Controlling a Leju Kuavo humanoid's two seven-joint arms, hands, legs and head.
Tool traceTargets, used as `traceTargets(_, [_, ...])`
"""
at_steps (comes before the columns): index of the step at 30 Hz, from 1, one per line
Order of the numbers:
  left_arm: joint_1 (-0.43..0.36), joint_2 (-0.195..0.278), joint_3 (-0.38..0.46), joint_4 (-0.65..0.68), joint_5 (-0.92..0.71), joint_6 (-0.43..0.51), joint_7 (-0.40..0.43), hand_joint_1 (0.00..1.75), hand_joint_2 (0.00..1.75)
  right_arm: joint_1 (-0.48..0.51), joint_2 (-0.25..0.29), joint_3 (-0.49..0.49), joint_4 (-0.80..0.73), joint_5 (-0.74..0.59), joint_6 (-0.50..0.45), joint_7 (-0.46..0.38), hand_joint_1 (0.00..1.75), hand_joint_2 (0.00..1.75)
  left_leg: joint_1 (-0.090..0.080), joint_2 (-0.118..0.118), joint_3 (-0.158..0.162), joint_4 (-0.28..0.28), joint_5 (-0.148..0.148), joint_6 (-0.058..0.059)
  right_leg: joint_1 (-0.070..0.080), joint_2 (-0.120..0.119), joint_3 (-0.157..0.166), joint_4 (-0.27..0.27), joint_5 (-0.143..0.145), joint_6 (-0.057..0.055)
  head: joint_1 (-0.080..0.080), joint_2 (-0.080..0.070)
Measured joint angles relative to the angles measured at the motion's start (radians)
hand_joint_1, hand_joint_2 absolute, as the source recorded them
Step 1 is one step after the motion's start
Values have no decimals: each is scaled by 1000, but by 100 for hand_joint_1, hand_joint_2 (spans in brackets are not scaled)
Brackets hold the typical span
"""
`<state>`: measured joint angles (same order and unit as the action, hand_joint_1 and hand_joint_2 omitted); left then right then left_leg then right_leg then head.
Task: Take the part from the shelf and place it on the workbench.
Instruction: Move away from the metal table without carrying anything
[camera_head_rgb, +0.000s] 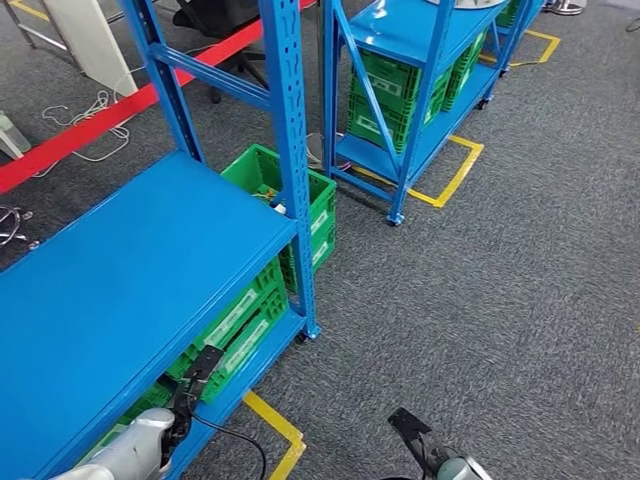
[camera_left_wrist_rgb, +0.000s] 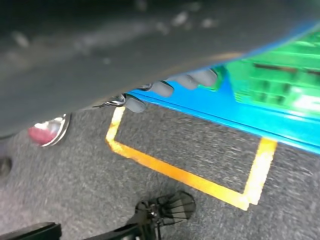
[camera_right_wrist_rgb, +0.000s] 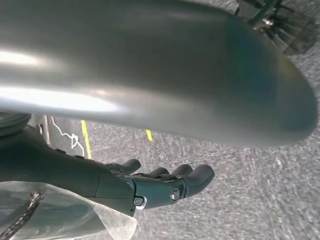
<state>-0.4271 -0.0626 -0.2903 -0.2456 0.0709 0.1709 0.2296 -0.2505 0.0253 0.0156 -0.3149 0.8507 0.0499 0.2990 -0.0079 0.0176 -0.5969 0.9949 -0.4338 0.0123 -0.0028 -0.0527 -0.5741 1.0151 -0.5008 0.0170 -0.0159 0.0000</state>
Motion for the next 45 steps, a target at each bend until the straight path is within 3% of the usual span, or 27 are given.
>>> traceTargets(2, [-1,-3,7,0,0,3,-1,0,0,-4,1,3,-1,-1,0,0,0,0,5,-10,5,-7,4,10,-2,27,-34,71,-41,8,4,0])
traceTargets(4, [-1,-7,11,0,-1,3,-2,0,0,-5,1,6,0,-2,0,0,0,0,4,-22,5,-7,3,14,-4,45,-102,209,-98,12,7,0])
traceTargets(5, [0,-8,11,0,-1,3,-2,0,0,-4,1,6,0,-3,1,0,0,0,4,-29,5,-6,3,14,-4,48,-132,262,-112,14,7,0])
traceTargets(6, [2,-9,12,0,-2,2,-2,0,0,-3,1,7,0,-3,1,0,0,0,3,-36,5,-6,3,14,-5,49,-146,281,-107,14,7,0])
traceTargets(7, [3,-10,13,0,-2,1,-2,0,0,-4,1,8,0,-3,2,0,0,0,3,-43,6,-5,2,14,-6,49,-139,257,-82,14,7,0])
traceTargets(9, [3,-12,14,0,-4,-3,-3,0,0,-7,2,10,0,-3,2,0,0,0,4,-58,9,-4,0,10,-10,66,-79,123,-10,12,7,0])
traceTargets(11, [2,-12,15,0,-6,-5,-4,0,0,-10,2,13,0,-3,3,0,0,0,2,-70,5,0,0,1,-15,90,-24,16,25,9,6,0])
traceTargets(12, [2,-12,15,0,-6,-6,-5,0,0,-11,3,14,0,-3,3,0,0,0,2,-76,2,1,1,-4,-15,98,-15,0,24,6,6,0])
traceTargets(14, [3,-11,16,0,-6,-6,-6,0,0,-11,4,16,0,-3,4,1,0,0,4,-85,-3,2,3,-15,-14,90,-12,-3,26,-2,6,0])
traceTargets(16, [3,-9,17,0,-7,-6,-6,0,0,-14,5,17,0,-3,4,1,0,0,6,-73,-15,29,-19,-25,-15,77,-8,-9,29,-15,2,0])
traceTargets(19, [1,-10,17,0,-8,-7,-7,0,0,-16,6,19,0,-4,4,0,0,0,8,-40,-93,198,-105,-38,-14,55,-6,-12,29,-27,-3,0])
traceTargets(21, [5,-11,17,0,-9,-7,-8,0,0,-15,6,21,0,-4,3,0,0,0,10,-34,-137,287,-128,-41,-13,40,-5,-12,27,-29,-2,0])
traceTargets(22, [6,-11,17,0,-9,-7,-8,0,0,-15,6,21,0,-4,3,0,0,0,10,-33,-134,279,-111,-41,-12,34,-4,-12,26,-29,-2,0])
traceTargets(23, [7,-10,17,0,-10,-7,-8,0,0,-15,6,21,0,-4,3,0,0,0,10,-30,-111,233,-80,-39,-11,28,-2,-12,25,-29,-3,0])
traceTargets(25, [4,-10,17,0,-11,-7,-10,0,0,-16,6,23,0,-4,3,0,0,0,5,-6,-39,94,-17,-29,-8,17,2,-11,21,-24,-3,0])
traceTargets(27, [-1,-9,17,0,-11,-7,-11,0,0,-18,6,24,0,-4,2,1,0,0,-1,14,-1,14,2,-18,-2,5,3,-9,17,-16,-2,0])
traceTargets(31, [2,-8,17,0,-15,-9,-11,0,0,-21,9,28,0,-5,2,0,0,0,-3,0,-1,1,0,-5,0,-15,7,-12,15,-2,-2,0])
traceTargets(35, [2,-7,17,0,-16,-10,-11,0,0,-22,9,29,0,-5,2,1,0,0,0,-2,2,-3,3,-2,0,-15,6,-12,13,2,-3,0])
traceTargets(37, [0,-7,17,0,-19,-13,-12,0,0,-24,9,30,0,-4,2,1,0,0,4,-7,5,-7,5,4,-3,7,-10,18,-8,6,1,0])
traceTargets(39, [-1,-8,17,0,-30,-22,-13,0,0,-24,9,34,1,-2,3,1,0,0,5,-29,7,-8,6,10,-7,38,-85,151,-48,13,6,0])
traceTargets(40, [-2,-9,16,0,-35,-26,-14,0,0,-24,9,36,2,0,4,1,0,0,5,-42,8,-7,5,11,-8,47,-103,176,-43,15,7,0])
traceTargets(41, [-1,-10,16,0,-39,-31,-15,0,0,-23,9,39,3,1,4,1,0,0,5,-56,9,-6,3,10,-10,57,-103,165,-21,15,8,0])
traceTargets(43, [-4,-11,16,0,-42,-33,-15,0,0,-26,9,42,3,3,4,1,0,0,3,-71,8,-1,0,2,-14,83,-38,38,27,11,7,0])
traceTargets(45, [-5,-11,16,0,-47,-37,-16,0,0,-28,9,47,3,4,6,1,0,0,3,-84,2,2,2,-8,-14,95,-15,-1,27,6,7,0])
